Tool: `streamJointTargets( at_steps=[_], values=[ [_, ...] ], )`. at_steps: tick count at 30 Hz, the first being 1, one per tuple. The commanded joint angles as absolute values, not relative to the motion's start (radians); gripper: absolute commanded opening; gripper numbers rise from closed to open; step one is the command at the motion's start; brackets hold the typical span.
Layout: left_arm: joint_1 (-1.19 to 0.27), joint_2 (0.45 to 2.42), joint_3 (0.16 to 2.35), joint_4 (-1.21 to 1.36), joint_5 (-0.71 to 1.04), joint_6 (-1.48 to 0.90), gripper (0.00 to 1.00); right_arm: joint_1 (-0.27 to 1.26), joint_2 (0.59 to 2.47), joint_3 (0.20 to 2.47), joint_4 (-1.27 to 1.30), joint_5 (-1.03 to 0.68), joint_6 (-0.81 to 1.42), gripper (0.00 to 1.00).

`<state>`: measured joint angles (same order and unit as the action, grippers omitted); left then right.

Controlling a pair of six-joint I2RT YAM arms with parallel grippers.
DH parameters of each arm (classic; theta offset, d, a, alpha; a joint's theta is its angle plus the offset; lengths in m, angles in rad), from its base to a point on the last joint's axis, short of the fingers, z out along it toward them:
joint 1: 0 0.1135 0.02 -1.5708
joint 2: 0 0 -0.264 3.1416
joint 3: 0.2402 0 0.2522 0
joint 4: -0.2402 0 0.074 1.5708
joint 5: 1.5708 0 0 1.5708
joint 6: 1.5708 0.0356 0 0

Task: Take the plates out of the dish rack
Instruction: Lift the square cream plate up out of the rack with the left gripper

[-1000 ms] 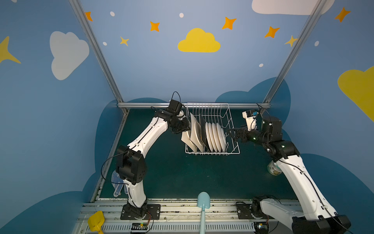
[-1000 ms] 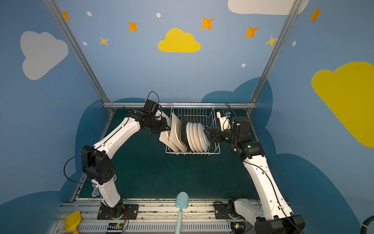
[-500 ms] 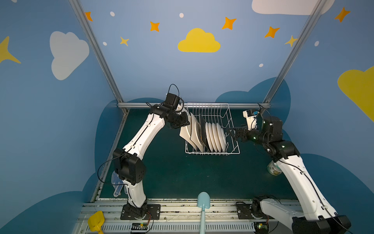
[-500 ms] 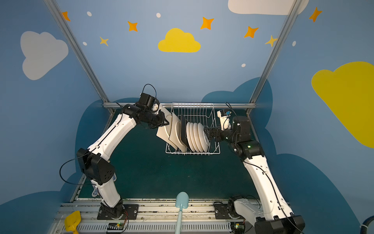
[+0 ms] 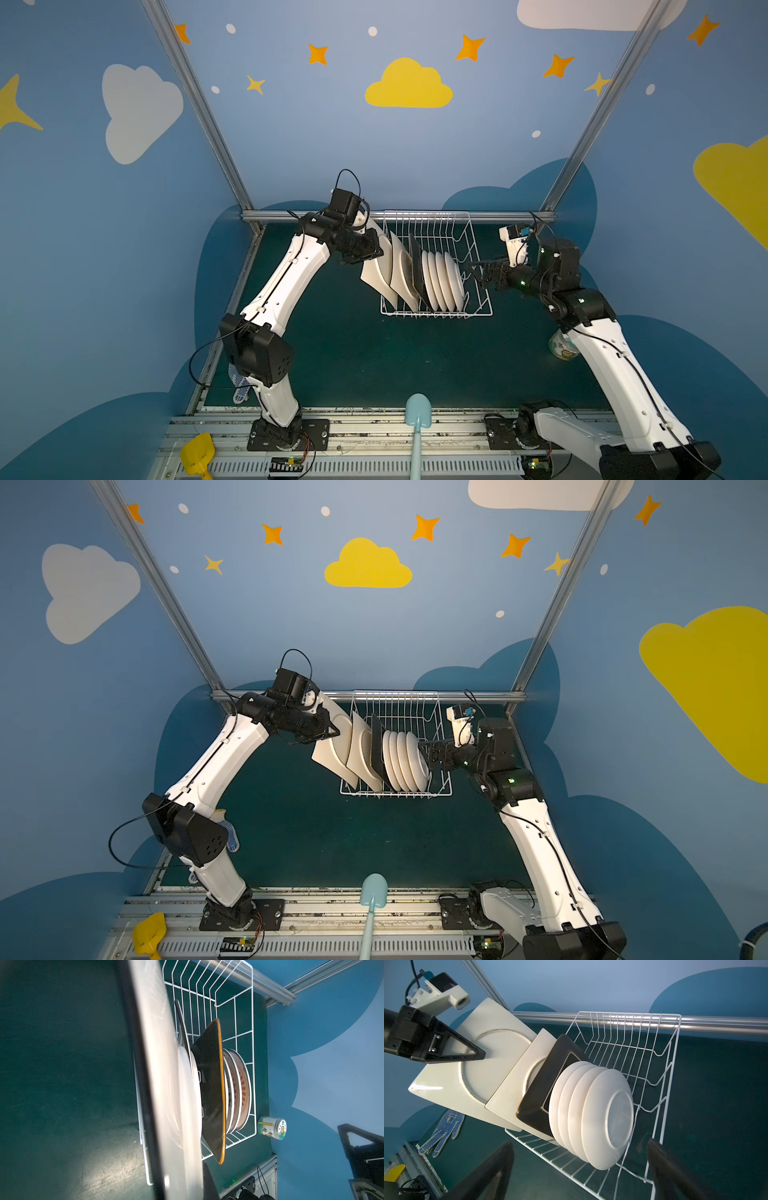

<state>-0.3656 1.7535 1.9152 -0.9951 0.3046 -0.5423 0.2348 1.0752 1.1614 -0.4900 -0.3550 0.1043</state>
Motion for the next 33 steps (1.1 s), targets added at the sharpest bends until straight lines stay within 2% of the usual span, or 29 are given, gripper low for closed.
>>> streamJointTargets(
  at_steps=[1,16,21,27,33],
  values=[
    [-0.353,1.686,1.966,-0.928,0.351,-0.521,0.03,0.24,1.08,1.194,-0.469,-0.378,0.115,0.99],
    [-0.313,1.659,2.088,-0.991,0.269,-0.44,0.03,0.242,1.096,1.215,-0.469,-0.425,0.174,0.99],
    [-0.329,1.631,2.097,-0.958,0.172,-0.292,0.03,0.245,1.116,1.209,-0.42,-0.455,0.301,0.99],
    [-0.363,1.564,2.031,-0.856,0.049,-0.097,0.03,0.258,1.138,1.216,-0.343,-0.479,0.47,0.99],
    [-0.436,1.443,1.815,-0.6,-0.145,0.138,0.03,0.275,1.194,1.282,-0.391,-0.466,0.609,0.99]
  ],
)
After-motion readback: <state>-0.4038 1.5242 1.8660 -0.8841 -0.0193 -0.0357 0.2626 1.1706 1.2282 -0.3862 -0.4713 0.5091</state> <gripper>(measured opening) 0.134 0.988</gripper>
